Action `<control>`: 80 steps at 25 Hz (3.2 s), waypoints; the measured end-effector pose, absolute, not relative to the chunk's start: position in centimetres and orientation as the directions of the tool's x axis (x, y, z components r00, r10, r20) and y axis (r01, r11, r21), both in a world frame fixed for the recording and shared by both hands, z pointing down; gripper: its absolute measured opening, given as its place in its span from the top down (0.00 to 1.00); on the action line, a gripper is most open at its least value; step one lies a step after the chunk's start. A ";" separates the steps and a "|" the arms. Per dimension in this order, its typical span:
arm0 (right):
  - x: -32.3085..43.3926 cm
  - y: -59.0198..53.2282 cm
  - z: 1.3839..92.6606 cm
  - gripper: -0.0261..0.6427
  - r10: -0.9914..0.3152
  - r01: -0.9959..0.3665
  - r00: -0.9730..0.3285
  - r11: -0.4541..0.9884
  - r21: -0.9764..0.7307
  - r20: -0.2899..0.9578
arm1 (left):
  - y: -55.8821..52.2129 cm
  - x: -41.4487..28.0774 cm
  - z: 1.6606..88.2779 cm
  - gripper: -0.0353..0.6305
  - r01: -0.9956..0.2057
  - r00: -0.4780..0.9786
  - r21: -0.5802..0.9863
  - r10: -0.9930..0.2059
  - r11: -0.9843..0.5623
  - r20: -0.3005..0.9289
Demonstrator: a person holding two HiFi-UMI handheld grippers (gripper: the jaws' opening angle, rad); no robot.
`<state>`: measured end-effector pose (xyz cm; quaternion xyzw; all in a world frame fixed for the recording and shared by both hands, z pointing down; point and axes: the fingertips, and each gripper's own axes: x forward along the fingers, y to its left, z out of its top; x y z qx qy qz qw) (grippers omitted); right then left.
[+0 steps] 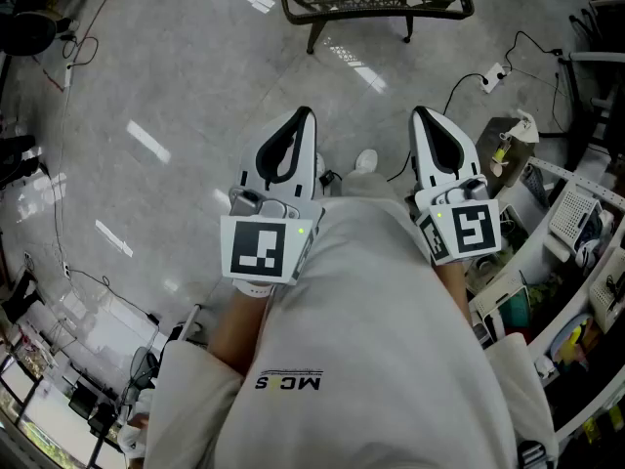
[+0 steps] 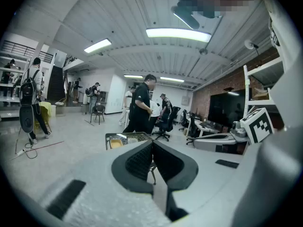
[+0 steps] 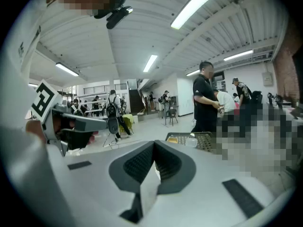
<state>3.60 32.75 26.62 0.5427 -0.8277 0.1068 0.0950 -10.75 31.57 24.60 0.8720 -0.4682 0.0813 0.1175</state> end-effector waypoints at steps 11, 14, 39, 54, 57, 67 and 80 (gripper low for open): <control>7.9 36.5 24.2 0.94 -0.897 -0.921 -0.387 0.384 -0.057 0.215 | 35.4 -6.3 22.8 0.91 -0.848 0.530 0.129 -0.815 -0.514 0.236; 9.2 36.6 24.6 0.94 -0.882 -0.908 -0.419 0.412 -0.078 0.214 | 35.4 -5.0 22.8 0.91 -0.856 0.517 0.120 -0.822 -0.503 0.238; 19.8 33.5 25.5 0.93 -0.831 -0.847 -0.531 0.521 -0.100 0.167 | 31.8 5.5 23.7 0.91 -0.895 0.445 0.098 -0.853 -0.435 0.274; 16.6 17.0 25.0 0.93 -0.827 -0.852 -0.524 0.513 -0.106 0.203 | 13.7 2.9 24.5 0.91 -0.874 0.487 0.151 -0.834 -0.463 0.261; 14.9 12.1 24.5 0.93 -0.826 -0.851 -0.526 0.513 -0.114 0.205 | 9.0 1.4 24.2 0.91 -0.870 0.493 0.159 -0.832 -0.467 0.255; 11.1 -1.0 22.6 0.93 -0.848 -0.863 -0.504 0.489 -0.129 0.163 | -3.1 -1.6 23.4 0.91 -0.843 0.537 0.184 -0.811 -0.506 0.232; 12.5 -6.7 25.5 0.93 -0.847 -0.866 -0.496 0.466 -0.182 0.192 | -8.3 0.0 25.2 0.91 -0.839 0.543 0.210 -0.794 -0.501 0.274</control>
